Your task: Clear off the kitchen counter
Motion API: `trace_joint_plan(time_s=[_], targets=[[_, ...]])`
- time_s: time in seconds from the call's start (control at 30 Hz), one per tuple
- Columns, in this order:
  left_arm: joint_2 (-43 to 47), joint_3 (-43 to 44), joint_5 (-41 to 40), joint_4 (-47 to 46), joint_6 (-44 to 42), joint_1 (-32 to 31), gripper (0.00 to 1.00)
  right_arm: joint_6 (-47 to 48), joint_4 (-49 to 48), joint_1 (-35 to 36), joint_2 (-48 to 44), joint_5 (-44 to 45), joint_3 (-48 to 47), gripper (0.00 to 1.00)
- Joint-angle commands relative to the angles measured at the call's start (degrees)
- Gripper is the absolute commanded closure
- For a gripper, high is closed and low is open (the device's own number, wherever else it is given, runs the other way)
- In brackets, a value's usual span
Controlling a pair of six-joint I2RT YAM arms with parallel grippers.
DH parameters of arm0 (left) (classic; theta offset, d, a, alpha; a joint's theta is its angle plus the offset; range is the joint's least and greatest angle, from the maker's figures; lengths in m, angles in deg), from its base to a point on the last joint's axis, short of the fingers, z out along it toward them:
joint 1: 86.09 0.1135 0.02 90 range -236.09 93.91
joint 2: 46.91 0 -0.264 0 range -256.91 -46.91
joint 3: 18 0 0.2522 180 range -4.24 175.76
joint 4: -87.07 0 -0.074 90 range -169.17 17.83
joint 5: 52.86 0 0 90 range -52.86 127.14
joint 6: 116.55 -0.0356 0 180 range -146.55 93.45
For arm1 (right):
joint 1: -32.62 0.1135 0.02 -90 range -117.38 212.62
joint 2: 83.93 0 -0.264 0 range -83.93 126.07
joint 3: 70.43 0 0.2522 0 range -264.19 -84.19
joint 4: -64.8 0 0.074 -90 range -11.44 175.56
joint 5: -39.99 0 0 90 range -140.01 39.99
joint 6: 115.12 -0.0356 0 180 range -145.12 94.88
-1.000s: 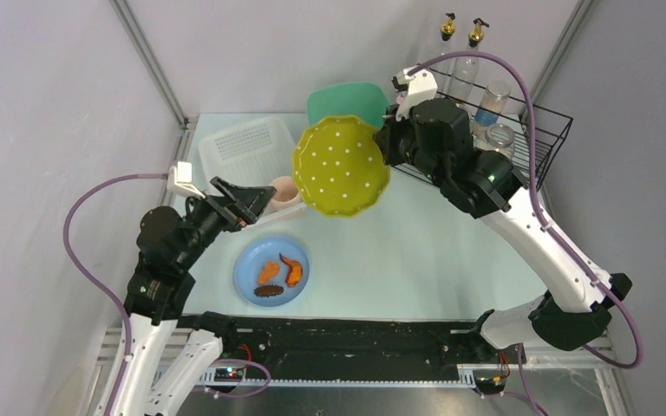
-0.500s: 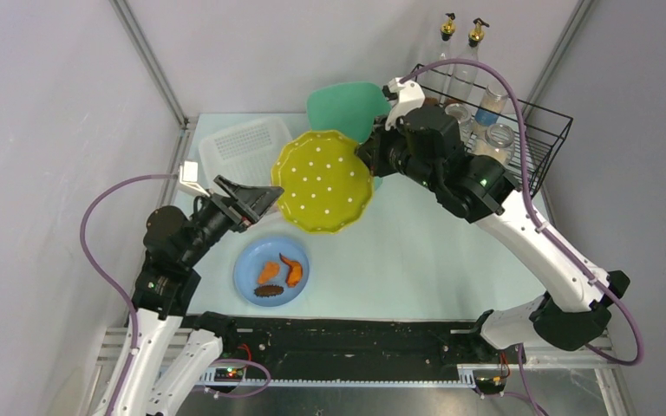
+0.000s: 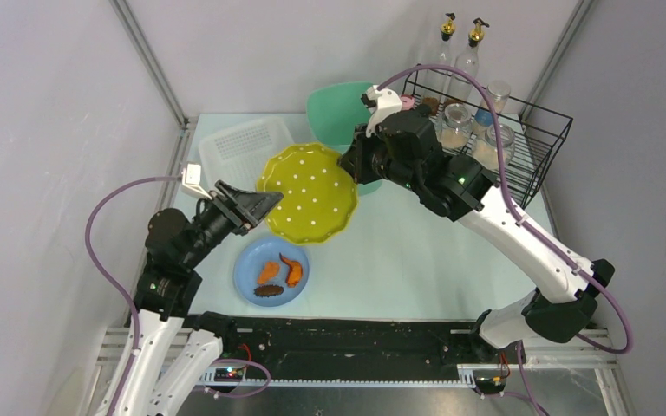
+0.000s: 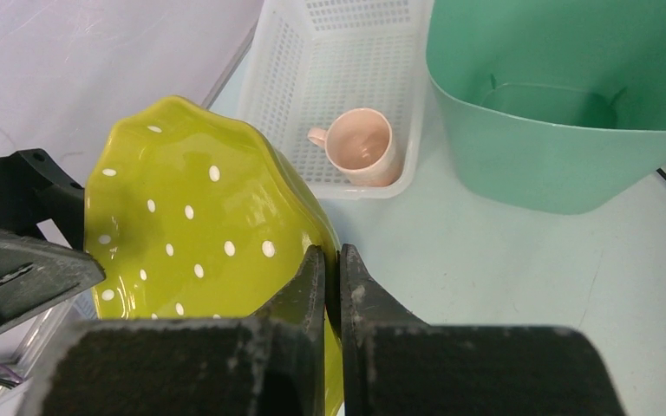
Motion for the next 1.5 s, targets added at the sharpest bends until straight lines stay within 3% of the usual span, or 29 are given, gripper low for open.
trace_joint_plan(time_s=[0.0,0.43,0.57,0.6,0.63,0.73,0.87,1.1,1.47], targets=[[0.09,0.04,2.27,-1.94,0.59,-0.20,0.37,-3.90,-9.69,0.37,-2.16,-1.16,-4.21,1.00],[0.57,-0.33,2.96,-2.13,0.60,-0.21,0.98,-4.44,-10.85,0.52,-2.99,-1.29,-1.73,1.00],[0.35,-0.75,3.03,-2.10,0.89,-0.21,1.00,-4.61,-11.61,0.52,-4.00,-0.70,-0.24,1.00],[0.35,-0.77,2.83,-2.14,0.93,-0.25,1.00,-4.59,-11.77,0.53,-4.58,-0.57,0.59,0.96],[0.41,-0.80,2.71,-2.15,0.98,-0.21,1.00,-4.50,-12.18,0.54,-4.82,-0.17,1.02,0.91],[0.42,-0.56,1.72,-2.11,0.96,-0.20,1.00,-4.10,-12.48,0.46,-6.49,0.78,2.88,0.61],[-0.03,0.09,0.35,-2.07,0.76,-0.16,1.00,-3.37,-13.65,0.26,-9.25,2.41,6.43,0.49],[-1.94,1.55,1.52,-2.11,0.67,4.11,1.00,-3.54,-12.58,-2.31,-15.15,3.00,14.74,0.43],[-6.49,3.05,6.71,-2.15,1.29,19.76,1.00,-5.61,-10.28,-8.22,-24.34,1.36,27.87,0.42]])
